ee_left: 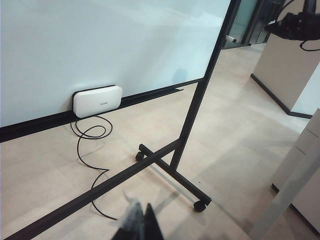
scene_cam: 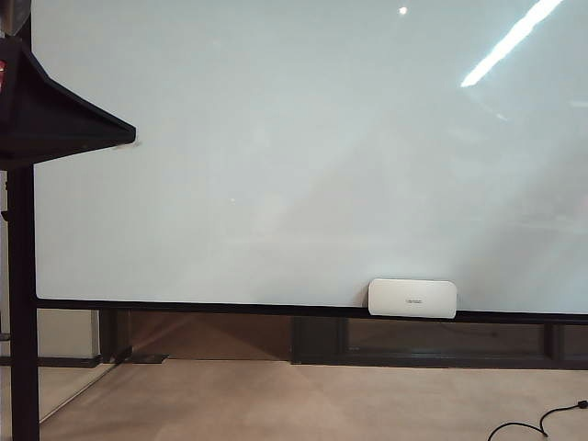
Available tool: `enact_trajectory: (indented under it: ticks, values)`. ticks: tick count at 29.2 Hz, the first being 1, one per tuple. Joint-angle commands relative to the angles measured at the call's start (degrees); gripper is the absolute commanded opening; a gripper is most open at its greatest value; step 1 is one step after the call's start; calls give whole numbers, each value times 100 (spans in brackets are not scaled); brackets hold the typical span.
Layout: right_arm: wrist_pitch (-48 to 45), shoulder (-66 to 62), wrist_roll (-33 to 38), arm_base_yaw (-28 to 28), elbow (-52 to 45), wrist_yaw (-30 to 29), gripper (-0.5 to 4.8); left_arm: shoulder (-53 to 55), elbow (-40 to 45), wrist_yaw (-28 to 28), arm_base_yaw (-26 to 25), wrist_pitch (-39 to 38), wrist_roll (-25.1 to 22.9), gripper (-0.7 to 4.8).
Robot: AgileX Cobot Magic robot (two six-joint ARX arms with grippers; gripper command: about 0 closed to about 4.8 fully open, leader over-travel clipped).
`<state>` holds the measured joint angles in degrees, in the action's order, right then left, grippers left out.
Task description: Reach to the right to find the marker pen, pick it up, and write the number 20 on the whiteboard.
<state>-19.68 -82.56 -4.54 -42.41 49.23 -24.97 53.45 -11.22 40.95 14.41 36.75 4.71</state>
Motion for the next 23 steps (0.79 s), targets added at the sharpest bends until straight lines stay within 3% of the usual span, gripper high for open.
enact_trajectory:
  ticks: [1,10,19,23]
  values:
    - [-444,-177,2,-188,33,-92,-4,-7,-28,-133,-9,199,4,-5]
    - [-1416,-1259,-9,-586,35,-966,-4,-7,-28,-195,-22,315,20,-5]
    - [-3329,-2444,122,-1147,149,-1259,-3,101,-28,-284,-24,319,20,-5]
    - [-3508,-3018,444,-1362,577,-1340,-3,568,-28,-404,-24,520,-28,-5]
